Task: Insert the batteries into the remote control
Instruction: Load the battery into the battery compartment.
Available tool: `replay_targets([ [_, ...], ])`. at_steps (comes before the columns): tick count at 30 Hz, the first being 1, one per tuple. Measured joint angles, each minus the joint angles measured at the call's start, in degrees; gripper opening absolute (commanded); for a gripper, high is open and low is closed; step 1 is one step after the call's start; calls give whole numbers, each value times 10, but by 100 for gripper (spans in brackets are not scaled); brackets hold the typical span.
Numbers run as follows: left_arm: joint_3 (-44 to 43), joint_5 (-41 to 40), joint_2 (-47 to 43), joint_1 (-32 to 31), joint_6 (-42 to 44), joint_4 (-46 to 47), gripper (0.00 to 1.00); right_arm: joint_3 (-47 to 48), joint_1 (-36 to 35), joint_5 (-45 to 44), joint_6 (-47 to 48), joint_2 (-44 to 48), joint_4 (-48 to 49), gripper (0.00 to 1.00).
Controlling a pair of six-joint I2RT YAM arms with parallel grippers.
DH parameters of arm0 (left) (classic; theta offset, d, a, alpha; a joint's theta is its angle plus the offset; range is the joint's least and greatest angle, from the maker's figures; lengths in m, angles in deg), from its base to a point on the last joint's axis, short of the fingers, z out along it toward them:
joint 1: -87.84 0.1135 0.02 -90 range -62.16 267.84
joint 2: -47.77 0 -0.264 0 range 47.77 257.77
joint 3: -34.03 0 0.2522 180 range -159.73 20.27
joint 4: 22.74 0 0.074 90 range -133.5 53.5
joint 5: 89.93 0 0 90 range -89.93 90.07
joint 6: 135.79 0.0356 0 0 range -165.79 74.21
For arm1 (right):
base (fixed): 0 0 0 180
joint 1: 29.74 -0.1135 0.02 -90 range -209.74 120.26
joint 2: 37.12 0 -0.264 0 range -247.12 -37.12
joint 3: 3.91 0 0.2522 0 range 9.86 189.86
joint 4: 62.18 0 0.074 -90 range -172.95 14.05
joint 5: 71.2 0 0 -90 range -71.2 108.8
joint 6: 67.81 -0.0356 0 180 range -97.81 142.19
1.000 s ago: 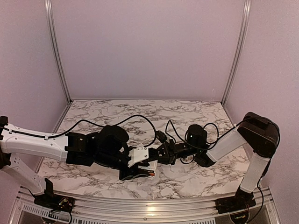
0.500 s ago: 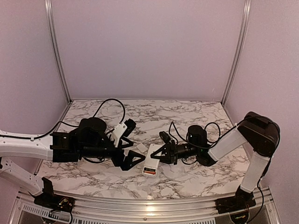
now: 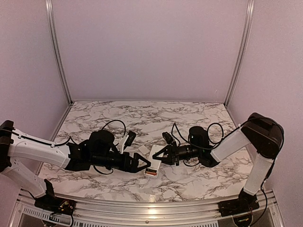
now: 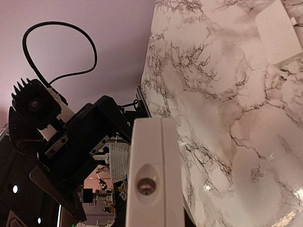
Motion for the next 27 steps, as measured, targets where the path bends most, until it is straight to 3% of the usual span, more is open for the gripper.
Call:
replay_targets([
  [4,-16,8,40,-6,-23,11,97,4,0,-3,4,0,-6,0],
  [17,-47,28,92,-25,-24,14,66,6,2,-1,7,1,-15,0],
  [27,-58,33,106,-28,-18,4,67,6,2,0,6,7,-16,0],
])
